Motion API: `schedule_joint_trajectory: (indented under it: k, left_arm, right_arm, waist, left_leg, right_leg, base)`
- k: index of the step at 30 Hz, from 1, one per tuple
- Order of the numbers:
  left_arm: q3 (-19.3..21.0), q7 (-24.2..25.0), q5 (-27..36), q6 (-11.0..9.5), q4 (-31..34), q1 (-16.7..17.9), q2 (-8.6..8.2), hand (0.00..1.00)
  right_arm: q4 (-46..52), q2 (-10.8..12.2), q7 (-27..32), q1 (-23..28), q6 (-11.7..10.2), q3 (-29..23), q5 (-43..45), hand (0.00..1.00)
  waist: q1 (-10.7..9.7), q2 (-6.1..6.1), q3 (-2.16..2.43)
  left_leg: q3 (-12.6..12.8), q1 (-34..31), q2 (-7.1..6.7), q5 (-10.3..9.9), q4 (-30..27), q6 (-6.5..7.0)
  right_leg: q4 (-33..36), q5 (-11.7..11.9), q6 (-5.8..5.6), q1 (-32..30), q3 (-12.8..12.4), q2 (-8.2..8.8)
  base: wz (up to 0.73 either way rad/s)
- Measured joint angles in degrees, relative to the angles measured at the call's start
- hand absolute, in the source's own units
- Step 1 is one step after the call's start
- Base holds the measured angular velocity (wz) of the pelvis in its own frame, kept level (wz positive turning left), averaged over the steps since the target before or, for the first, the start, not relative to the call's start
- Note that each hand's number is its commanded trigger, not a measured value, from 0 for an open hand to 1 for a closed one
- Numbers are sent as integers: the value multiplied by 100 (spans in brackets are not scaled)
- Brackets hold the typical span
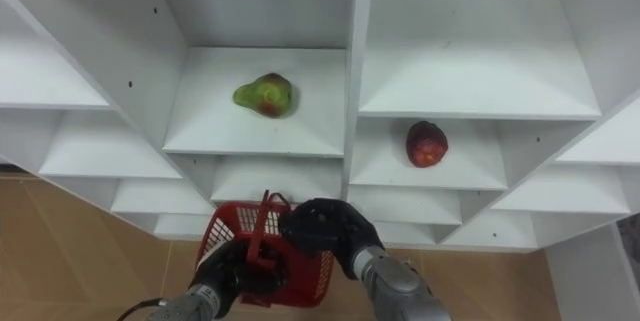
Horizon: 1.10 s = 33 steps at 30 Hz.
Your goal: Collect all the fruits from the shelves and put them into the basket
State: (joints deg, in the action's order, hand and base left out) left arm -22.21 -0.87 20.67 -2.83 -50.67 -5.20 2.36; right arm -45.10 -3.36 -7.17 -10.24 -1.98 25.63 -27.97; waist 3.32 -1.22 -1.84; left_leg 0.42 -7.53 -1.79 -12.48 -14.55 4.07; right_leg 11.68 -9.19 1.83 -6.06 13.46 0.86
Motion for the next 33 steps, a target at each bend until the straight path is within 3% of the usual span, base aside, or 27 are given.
schedule_joint_trajectory:
  k: [1,2,3,33]
  left_arm:
    - [2,6,0,-2,0,0,0,100]
    - [2,17,2,-2,0,0,0,100]
    - [2,24,4,-3,0,0,0,100]
    - [5,25,236,7,1,-58,-45,100]
  right_arm:
    - [0,9,-4,0,0,-1,0,40]
    - [-3,18,-6,0,0,-1,0,9]
    - [-8,21,-6,1,0,-1,-1,0]
    - [-215,73,33,-41,-1,4,-2,0]
  waist:
    - [2,2,-1]
    - [0,3,-2]
    - [0,3,-2]
    - [7,-6,1]
  left_leg:
    - [-5,-7,0,0,-1,0]
    - [-10,-11,0,0,-4,0]
    - [-12,-13,-1,0,-4,0]
    - [-37,-18,-2,0,-15,0]
  right_leg:
    - [0,0,0,0,3,0]
    - [0,0,0,0,8,0]
    - [0,0,0,0,12,0]
    - [1,0,0,1,48,3]
  base:
    - [0]
    - [0]
    - [0]
    - [0]
